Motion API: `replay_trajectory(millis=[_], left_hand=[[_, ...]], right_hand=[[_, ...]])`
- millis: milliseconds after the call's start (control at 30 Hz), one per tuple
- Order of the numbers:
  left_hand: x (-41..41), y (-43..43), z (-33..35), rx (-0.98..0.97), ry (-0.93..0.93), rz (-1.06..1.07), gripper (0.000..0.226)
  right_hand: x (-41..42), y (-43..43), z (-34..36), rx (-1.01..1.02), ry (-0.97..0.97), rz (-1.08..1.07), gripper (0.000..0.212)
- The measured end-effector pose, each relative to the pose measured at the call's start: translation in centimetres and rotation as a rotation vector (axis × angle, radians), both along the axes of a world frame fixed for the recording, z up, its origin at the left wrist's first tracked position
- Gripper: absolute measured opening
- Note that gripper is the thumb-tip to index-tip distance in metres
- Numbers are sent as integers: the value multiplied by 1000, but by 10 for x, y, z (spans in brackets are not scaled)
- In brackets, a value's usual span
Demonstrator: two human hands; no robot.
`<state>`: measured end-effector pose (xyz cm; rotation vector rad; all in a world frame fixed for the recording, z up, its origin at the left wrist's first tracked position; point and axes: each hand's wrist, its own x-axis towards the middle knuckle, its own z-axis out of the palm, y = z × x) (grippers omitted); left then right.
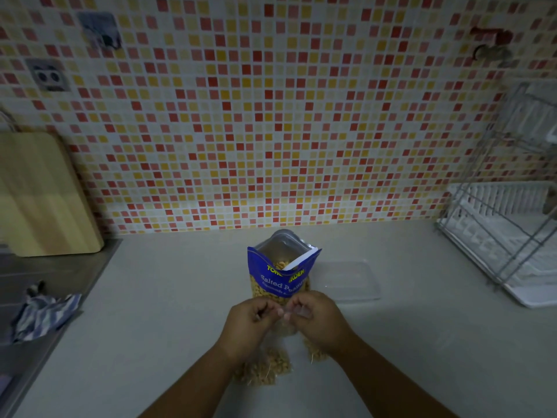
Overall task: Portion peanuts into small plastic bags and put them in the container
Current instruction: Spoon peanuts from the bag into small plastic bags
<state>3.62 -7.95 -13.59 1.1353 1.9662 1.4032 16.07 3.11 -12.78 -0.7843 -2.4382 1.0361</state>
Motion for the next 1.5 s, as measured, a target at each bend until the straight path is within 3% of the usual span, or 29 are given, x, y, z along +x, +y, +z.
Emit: replay_trajectory(millis=[133, 333, 467, 633, 733, 833, 867, 933, 1033, 1233, 1333, 1500], left_hand=[[-1, 1, 3, -5, 129, 1, 9], [0, 2, 5, 12, 194, 31, 11], [-5, 1, 3, -2, 143, 58, 27], [-3, 3, -3, -53, 25, 32, 24], [2, 2, -10, -144, -87, 15, 21], [11, 4, -20, -236, -190, 44, 17], [12, 6, -25, -270, -158, 62, 17], [10, 11, -36, -336, 42, 94, 15], [6, 16, -48, -372, 303, 123, 13], [-1, 16, -65, -426, 459, 148, 14], [0, 15, -68, -419, 484, 144, 15], [0, 15, -65, -472, 455, 113, 26]], right_hand=[[-5, -2, 2, 139, -13, -1, 6], [-5, -2, 9, 76, -40, -21, 2], [1, 6, 14, 40, -95, -28, 9], [2, 11, 14, -92, -122, -73, 39], [5, 18, 13, -250, -193, -24, 33], [4, 22, 5, -313, -264, -35, 12], [3, 21, 1, -288, -299, -50, 3], [-3, 19, -12, -213, -359, -76, 12], [-6, 15, -28, -154, -348, -108, 11], [5, 12, -47, 158, -372, -400, 28], [7, 9, -52, 37, -469, -470, 37], [7, 12, -56, -226, -409, -518, 33]])
